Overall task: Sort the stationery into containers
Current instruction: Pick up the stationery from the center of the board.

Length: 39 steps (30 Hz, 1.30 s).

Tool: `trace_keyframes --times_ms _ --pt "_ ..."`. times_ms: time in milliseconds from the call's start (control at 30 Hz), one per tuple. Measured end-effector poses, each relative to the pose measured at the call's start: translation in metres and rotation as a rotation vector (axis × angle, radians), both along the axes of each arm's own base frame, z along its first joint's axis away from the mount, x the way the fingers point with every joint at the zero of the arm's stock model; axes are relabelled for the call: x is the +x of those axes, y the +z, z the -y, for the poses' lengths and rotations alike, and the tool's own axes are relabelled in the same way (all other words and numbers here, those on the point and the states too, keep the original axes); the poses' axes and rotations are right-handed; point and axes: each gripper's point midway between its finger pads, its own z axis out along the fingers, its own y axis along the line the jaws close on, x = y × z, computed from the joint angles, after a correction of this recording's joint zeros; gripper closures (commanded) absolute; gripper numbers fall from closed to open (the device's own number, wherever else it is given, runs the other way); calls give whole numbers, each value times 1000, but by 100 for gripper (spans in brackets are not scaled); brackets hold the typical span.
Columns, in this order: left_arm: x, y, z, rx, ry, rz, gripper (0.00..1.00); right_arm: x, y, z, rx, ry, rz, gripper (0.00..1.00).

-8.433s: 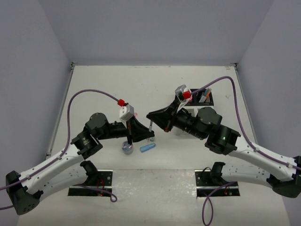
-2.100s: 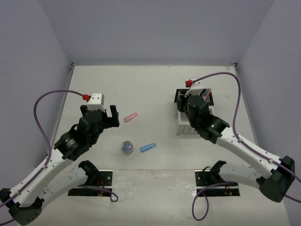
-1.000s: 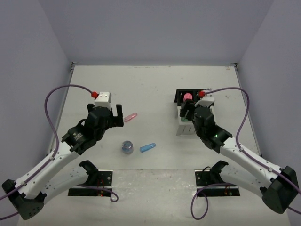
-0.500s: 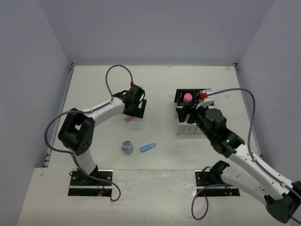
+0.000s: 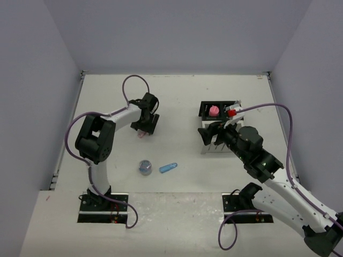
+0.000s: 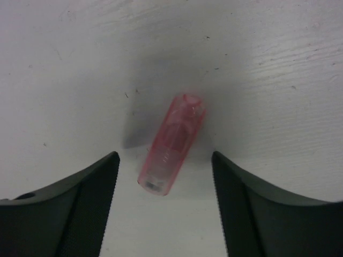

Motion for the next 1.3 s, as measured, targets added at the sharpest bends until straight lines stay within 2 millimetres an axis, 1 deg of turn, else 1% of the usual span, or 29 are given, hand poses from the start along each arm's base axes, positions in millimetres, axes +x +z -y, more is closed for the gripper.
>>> trace_keyframes --times_ms 200,300,333,533,633,700,767,833,867,933,967,1000,1033,1067,1100,1133,1167,1233,1300 --pt "-6 -4 6 -23 -13 -19 87 -4 5 1 15 8 16 18" --pt "-9 -5 9 -27 -22 -25 98 -4 5 1 16 9 16 17" --pt "-9 -5 9 -26 -21 -25 100 -4 5 1 16 9 16 17" --pt "-11 -4 10 -34 -13 -15 100 -8 3 -6 30 49 7 16" --pt "-20 -2 10 -51 6 -9 100 -13 3 -15 60 97 -15 17" --pt "-26 6 14 -94 7 19 100 -18 3 -23 94 133 -42 17" --pt "-33 28 30 -186 -28 79 100 -23 7 -31 138 171 -63 17" --pt "-39 69 64 -352 -115 188 100 -30 16 -42 205 228 -73 17" --pt "-46 95 85 -450 -180 249 100 -33 21 -47 240 257 -74 17" --pt "-68 150 126 -669 -330 358 100 -42 32 -58 309 325 -74 17" --pt "-84 179 144 -783 -414 404 100 -47 37 -62 335 359 -70 17" --pt "-100 205 158 -894 -495 439 100 -53 42 -67 357 406 -64 17" --pt "-115 227 168 -993 -571 462 100 -60 47 -71 372 453 -57 18" --pt "-127 242 173 -1066 -631 474 100 -65 52 -73 381 486 -49 18" --pt "-139 253 176 -1127 -688 480 100 -69 55 -74 388 512 -40 19" --pt "-148 259 178 -1170 -731 477 100 -72 58 -74 391 527 -32 20" --pt "-157 263 179 -1204 -768 470 100 -74 60 -74 393 536 -24 24" --pt "-172 262 178 -1252 -825 439 100 -78 64 -71 392 538 -7 29" --pt "-188 260 176 -1302 -876 398 100 -84 69 -70 390 565 10 37"
